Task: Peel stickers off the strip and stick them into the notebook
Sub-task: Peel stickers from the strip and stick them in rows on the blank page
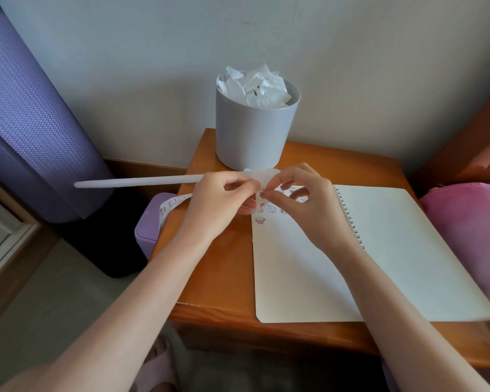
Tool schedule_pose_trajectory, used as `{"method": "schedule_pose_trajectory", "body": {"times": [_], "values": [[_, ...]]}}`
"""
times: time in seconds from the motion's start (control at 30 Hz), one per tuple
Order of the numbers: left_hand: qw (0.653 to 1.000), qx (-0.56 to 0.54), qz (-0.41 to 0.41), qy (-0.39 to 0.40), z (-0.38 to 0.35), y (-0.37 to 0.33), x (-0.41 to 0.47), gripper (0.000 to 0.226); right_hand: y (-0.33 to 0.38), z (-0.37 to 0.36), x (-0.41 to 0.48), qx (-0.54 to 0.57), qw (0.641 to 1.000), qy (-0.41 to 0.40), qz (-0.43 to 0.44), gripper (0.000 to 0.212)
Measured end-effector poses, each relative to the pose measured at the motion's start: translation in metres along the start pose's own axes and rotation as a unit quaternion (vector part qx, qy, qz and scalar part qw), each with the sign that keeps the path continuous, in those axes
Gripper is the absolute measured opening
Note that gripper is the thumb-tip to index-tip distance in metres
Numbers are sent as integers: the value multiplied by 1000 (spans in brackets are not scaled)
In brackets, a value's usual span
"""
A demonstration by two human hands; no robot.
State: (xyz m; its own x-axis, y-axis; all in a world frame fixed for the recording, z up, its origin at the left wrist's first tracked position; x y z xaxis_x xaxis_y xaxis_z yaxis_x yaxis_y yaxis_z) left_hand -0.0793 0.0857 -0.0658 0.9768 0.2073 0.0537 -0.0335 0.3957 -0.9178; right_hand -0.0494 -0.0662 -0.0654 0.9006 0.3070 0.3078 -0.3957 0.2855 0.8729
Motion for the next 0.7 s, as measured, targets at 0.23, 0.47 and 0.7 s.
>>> {"method": "schedule_pose_trajectory", "body": {"times": [0.23,0.47,0.7], "values": [[999,42,4,-31,3,3,2,12,9,3,-1,56,998,8,-22,7],[998,46,3,-38,3,2,1,14,-1,16,2,38,985,52,-158,4],[999,35,5,-34,2,1,1,12,-14,13,3,-13,975,85,-203,7]]}}
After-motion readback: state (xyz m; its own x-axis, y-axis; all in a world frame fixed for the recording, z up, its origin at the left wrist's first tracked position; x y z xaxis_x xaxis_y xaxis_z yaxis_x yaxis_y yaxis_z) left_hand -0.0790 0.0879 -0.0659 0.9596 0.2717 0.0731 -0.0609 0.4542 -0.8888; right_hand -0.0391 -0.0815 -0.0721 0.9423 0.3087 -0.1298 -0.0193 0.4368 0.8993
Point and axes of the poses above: each hand's wrist, its own x-axis towards the middle knuckle, its own z-axis out of the back of the hand, y = z × x, the point moved 1 cm from there along x, towards the middle knuckle, and after that the axes turned 9 degrees about x, right-handed, at the moved point
